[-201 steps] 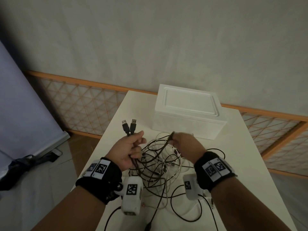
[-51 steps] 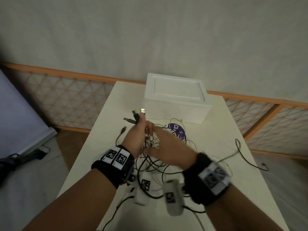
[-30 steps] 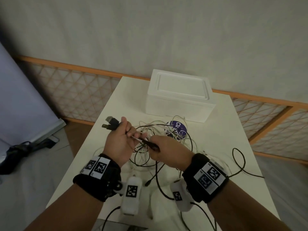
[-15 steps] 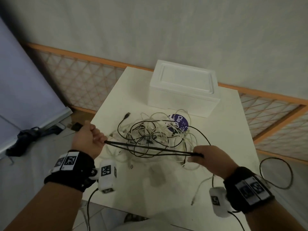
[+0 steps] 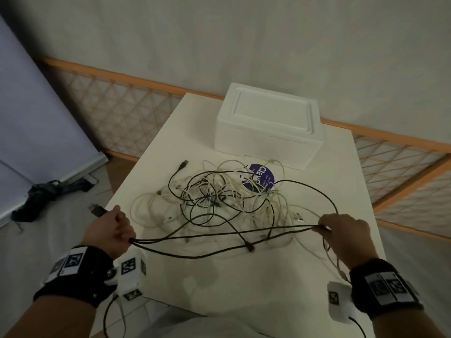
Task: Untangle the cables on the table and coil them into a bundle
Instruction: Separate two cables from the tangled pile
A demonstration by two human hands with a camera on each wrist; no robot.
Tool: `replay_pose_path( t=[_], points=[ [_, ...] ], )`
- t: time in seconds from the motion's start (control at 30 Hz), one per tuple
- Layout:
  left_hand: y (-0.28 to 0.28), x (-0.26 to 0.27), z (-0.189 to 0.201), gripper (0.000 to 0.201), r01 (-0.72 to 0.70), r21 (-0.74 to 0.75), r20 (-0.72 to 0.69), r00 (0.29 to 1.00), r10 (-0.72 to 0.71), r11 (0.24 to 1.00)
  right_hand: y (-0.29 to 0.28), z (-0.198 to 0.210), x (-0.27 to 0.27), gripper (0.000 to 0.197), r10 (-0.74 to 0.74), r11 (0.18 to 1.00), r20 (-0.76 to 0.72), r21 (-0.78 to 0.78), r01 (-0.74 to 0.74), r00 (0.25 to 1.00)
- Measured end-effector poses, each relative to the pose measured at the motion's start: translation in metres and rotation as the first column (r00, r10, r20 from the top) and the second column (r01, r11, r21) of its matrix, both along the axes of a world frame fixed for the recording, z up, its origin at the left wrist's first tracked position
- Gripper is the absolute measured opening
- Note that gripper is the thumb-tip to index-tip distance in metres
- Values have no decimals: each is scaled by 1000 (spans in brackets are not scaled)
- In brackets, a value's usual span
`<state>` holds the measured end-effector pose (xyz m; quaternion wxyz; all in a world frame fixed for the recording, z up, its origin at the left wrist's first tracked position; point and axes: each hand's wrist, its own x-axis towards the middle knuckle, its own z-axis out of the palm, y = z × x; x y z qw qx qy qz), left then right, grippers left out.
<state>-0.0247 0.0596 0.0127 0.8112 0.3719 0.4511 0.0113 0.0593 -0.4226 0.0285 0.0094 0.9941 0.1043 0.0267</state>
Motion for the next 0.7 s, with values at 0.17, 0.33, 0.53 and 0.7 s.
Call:
replay_pose_path(
  t=[0.17,0.33,0.53,0.7],
  points=[
    [4,2,-11,42,20,8,-52,998,-19,1000,-8,-2,-8,23,-175,984,-286,-95,153,942],
    [-15,15,-5,36,97,4,-43,994,-96,995,25,19,19,74,73,996,-728,85,-16,682],
    [-50,31,-9,28,213,47,29,976,-215,976,150,82,51,34,450,847,-302,442,-295,840],
    [-61,42,-12,33,219,43,58,974,-221,975,257,43,60,22,621,783,-380,341,-520,686]
  ],
)
